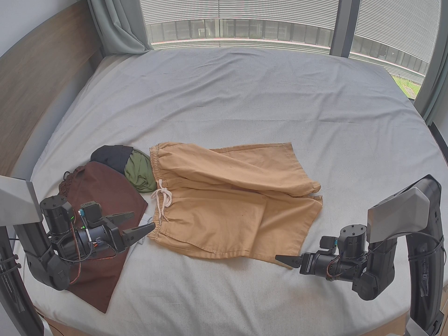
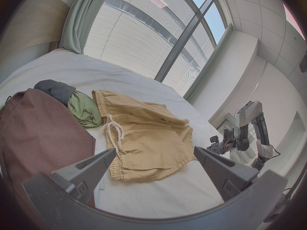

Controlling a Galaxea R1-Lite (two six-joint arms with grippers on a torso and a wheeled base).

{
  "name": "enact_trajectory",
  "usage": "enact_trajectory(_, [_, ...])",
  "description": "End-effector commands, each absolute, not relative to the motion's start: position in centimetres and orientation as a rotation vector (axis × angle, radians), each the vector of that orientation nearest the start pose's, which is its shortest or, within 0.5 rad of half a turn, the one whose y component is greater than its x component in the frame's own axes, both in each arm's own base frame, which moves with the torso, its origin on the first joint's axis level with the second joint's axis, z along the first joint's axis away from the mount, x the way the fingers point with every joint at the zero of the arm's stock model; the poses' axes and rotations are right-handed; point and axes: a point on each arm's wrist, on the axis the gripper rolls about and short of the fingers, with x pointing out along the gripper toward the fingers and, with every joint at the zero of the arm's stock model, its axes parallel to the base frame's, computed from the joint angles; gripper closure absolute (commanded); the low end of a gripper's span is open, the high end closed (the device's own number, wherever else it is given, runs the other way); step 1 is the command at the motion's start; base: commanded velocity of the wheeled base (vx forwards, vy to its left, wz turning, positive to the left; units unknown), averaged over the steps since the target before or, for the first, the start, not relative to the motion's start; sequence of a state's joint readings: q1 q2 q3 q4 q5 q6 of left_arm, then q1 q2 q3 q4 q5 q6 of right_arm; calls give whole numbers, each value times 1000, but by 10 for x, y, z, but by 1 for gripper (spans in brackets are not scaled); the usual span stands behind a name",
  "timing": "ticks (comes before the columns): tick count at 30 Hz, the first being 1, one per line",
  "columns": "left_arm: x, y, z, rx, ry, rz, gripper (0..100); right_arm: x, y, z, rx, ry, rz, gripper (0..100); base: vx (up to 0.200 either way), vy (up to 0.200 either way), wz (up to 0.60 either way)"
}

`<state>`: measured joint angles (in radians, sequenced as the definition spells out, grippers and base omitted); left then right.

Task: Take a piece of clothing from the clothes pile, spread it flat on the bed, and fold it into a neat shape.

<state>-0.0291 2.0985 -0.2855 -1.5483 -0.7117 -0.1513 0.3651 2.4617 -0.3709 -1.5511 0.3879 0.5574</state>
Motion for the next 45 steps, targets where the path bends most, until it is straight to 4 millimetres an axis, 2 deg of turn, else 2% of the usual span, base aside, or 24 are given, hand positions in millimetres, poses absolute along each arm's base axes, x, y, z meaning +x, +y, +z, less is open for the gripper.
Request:
enact_trajectory(1, [276, -23, 46, -235, 313, -716, 0, 274, 118, -55, 522, 759, 570, 100, 0, 0, 0])
enact_trajectory(18, [276, -23, 41, -237, 328, -714, 0, 274, 113, -49, 524, 741, 555, 100, 0, 0, 0])
enact_trajectory(24, [278, -23, 35, -240, 344, -711, 0, 263, 103, -35, 517, 737, 539, 100, 0, 0, 0])
enact_trajectory(35, [283, -23, 27, -242, 360, -702, 0, 252, 80, -32, 441, 739, 498, 100, 0, 0, 0])
enact_trajectory(45, [286, -23, 19, -248, 380, -698, 0, 250, 77, -13, 445, 682, 510, 100, 0, 0, 0])
